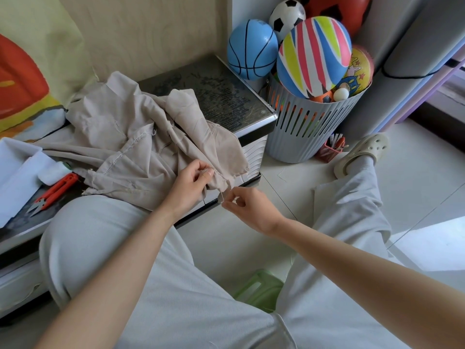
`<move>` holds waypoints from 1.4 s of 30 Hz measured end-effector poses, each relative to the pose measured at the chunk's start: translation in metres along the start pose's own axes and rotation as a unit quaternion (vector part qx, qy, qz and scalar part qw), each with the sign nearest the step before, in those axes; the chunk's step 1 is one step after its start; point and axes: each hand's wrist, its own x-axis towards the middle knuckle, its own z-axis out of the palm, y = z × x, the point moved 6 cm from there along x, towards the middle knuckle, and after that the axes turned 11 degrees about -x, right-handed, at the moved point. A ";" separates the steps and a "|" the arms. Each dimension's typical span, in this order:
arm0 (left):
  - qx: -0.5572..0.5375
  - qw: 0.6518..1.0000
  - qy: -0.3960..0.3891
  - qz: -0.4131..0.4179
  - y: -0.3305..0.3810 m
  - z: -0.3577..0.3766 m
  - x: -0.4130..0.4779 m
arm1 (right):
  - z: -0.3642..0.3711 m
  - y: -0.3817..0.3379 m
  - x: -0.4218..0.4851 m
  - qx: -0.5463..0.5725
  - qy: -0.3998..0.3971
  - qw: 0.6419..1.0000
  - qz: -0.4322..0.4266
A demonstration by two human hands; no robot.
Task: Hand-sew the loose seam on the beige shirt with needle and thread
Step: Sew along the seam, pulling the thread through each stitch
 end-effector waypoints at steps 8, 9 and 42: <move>0.014 1.000 -0.007 0.002 0.000 0.001 -0.002 | 0.004 0.003 -0.004 -0.065 -0.030 0.997 -0.003; 0.012 1.000 -0.008 0.001 0.000 0.001 -0.001 | 0.000 0.003 -0.002 -0.056 -0.007 0.998 0.002; 0.000 0.997 -0.005 -0.076 -0.011 0.003 -0.003 | -0.021 -0.003 0.045 0.009 0.042 0.999 -0.020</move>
